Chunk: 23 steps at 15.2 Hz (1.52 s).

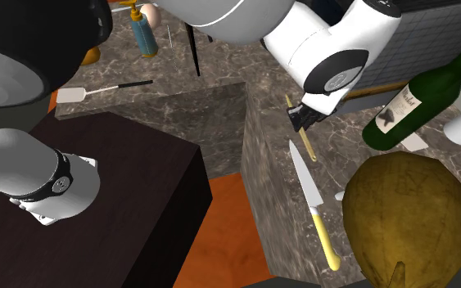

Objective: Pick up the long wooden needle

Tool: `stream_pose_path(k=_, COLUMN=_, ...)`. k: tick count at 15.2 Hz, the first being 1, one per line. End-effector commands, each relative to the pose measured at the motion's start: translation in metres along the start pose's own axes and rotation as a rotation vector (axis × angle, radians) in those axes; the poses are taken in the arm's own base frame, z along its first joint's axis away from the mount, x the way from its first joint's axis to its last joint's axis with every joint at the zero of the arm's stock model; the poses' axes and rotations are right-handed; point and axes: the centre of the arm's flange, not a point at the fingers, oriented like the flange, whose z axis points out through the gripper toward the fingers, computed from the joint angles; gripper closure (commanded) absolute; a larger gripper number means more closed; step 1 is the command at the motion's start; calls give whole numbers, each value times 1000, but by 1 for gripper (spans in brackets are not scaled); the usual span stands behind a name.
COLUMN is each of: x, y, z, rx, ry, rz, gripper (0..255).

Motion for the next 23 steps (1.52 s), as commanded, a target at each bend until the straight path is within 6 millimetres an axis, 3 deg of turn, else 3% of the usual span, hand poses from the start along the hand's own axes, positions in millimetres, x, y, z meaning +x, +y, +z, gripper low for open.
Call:
stream_pose_path(k=1, x=0, y=1, z=5, rx=-11, ry=0, rz=0, gripper=255)
stream_pose_path(k=6, x=0, y=2, z=6, rx=-11, ry=0, rz=0, gripper=255)
stream_pose_path(k=21, x=-2, y=8, z=-73, rx=-11, ry=0, rz=0, gripper=255)
stream_pose_path(k=23, x=-2, y=8, z=-74, rx=-11, ry=0, rz=0, gripper=255)
